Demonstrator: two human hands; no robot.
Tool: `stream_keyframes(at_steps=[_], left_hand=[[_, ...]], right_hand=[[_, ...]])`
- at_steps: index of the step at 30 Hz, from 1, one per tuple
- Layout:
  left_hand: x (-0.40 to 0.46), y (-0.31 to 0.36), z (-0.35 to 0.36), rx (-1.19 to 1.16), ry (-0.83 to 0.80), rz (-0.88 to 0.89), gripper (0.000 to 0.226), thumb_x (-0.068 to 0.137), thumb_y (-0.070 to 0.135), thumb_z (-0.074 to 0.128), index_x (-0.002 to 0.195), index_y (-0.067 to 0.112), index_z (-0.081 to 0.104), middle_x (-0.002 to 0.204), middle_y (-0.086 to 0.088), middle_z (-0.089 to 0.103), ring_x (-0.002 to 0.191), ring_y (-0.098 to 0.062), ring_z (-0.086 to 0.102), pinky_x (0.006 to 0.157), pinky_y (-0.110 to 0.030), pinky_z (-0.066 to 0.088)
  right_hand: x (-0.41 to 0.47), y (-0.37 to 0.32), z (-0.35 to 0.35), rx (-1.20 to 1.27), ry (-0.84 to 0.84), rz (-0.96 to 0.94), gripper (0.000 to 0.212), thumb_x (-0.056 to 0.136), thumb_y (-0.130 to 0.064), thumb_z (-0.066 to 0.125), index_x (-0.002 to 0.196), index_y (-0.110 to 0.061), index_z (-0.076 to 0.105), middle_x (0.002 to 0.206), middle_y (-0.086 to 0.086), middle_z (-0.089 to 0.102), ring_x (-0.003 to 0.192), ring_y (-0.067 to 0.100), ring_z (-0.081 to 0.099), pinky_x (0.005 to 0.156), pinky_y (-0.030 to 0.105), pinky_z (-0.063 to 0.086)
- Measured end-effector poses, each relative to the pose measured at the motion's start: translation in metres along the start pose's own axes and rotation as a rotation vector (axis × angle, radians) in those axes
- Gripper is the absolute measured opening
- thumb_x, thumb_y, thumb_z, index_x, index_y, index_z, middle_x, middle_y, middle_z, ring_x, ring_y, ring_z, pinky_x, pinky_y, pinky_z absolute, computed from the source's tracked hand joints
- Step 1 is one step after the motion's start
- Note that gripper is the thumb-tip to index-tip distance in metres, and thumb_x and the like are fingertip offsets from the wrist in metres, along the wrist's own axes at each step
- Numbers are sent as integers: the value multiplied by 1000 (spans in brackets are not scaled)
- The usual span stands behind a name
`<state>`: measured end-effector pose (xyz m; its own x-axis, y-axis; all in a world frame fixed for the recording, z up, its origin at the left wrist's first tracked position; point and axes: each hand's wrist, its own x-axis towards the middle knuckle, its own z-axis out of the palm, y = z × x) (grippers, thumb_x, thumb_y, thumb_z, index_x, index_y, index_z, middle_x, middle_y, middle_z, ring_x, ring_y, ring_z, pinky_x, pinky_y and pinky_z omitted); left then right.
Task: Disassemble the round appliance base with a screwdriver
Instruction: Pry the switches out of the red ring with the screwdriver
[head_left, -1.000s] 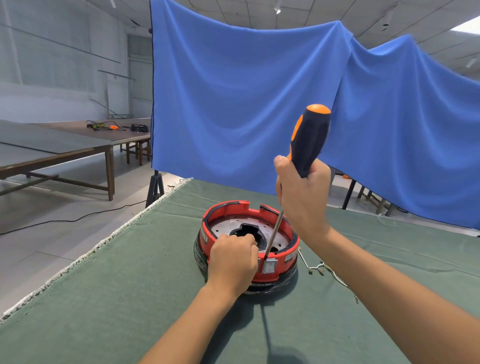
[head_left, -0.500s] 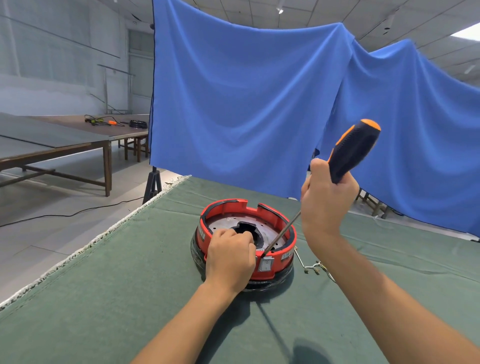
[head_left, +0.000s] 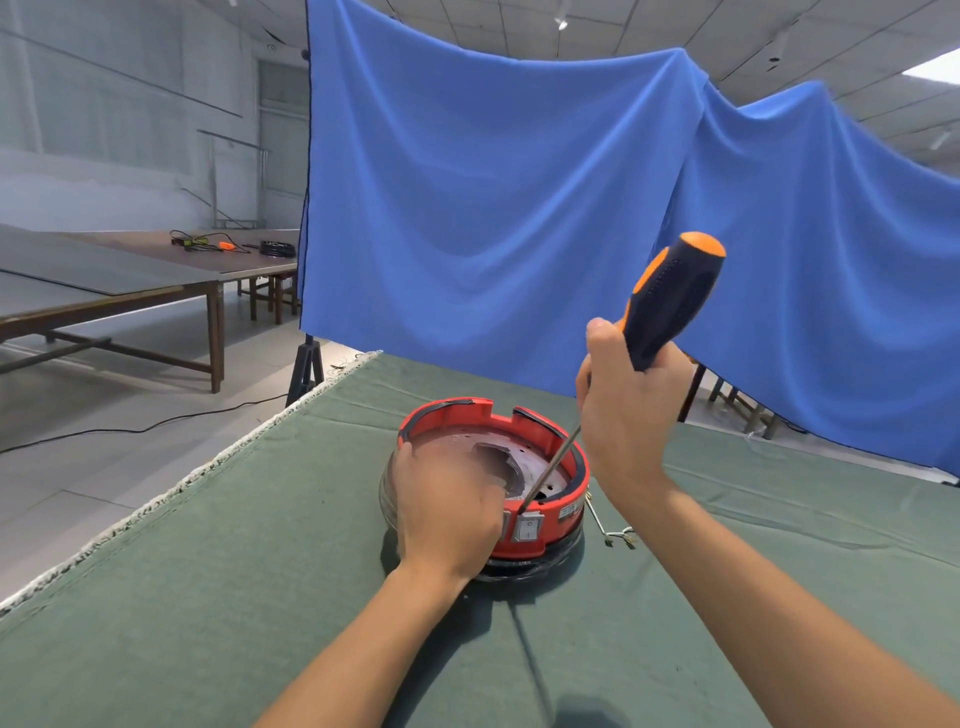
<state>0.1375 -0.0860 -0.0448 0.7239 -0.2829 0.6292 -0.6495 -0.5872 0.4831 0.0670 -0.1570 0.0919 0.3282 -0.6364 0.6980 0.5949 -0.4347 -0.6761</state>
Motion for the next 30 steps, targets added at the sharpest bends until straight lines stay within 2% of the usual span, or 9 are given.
stream_keyframes(at_steps=[5,8,10,12,16,24,26,28,30], left_hand=[[0,2,-1,-4,-5,-5,30,77,23,41,62,12,64,72,2,64,98,-21,53,114,-45,18],[1,3,-1,6,-20,-14,30,77,23,40,62,12,63,72,3,64,97,-21,52,114,-45,18],[2,3,-2,20,-42,-31,32,78,24,37,63,13,63,74,4,64,99,-18,51,116,-42,13],[2,4,-3,21,-48,-34,34,78,24,34,61,14,62,73,4,64,98,-18,51,115,-42,13],[1,3,-1,27,1,12,33,77,18,41,52,12,61,62,0,62,85,-23,57,110,-51,29],[2,2,-2,10,-29,0,41,79,27,34,55,11,62,63,0,61,93,-20,55,115,-43,17],[1,3,-4,-5,-24,29,45,79,29,29,55,10,62,62,-1,62,92,-23,55,113,-47,24],[0,6,-7,7,17,33,38,75,26,37,50,12,61,58,0,60,88,-20,53,107,-51,37],[0,7,-8,25,-3,22,30,72,23,44,50,12,62,58,0,61,85,-19,53,107,-50,37]], right_hand=[[13,4,23,-48,-152,52,36,66,-15,52,56,-21,18,56,5,15,60,30,16,48,35,15],[21,12,37,-92,-261,80,34,65,-15,50,54,-21,19,48,-7,18,50,17,15,43,21,14],[26,17,45,-130,-326,78,36,66,-15,50,51,-24,19,45,-14,17,45,10,14,40,18,16],[30,24,51,-171,-356,76,37,67,-18,51,50,-26,19,45,-13,17,46,11,14,40,20,16],[39,40,60,-260,-383,83,39,74,-14,54,53,-20,21,43,-12,18,45,12,16,43,23,16],[43,62,78,-482,-439,132,41,78,-18,55,52,-19,24,38,-9,22,41,12,20,43,25,20],[43,63,78,-517,-453,149,40,78,-19,56,52,-18,25,40,-10,24,42,14,23,45,26,21],[44,60,73,-494,-444,159,41,79,-18,56,52,-18,25,38,-11,23,41,13,22,45,26,21],[47,51,62,-410,-391,160,40,79,-16,56,53,-19,25,38,-12,22,41,12,20,45,25,20]])
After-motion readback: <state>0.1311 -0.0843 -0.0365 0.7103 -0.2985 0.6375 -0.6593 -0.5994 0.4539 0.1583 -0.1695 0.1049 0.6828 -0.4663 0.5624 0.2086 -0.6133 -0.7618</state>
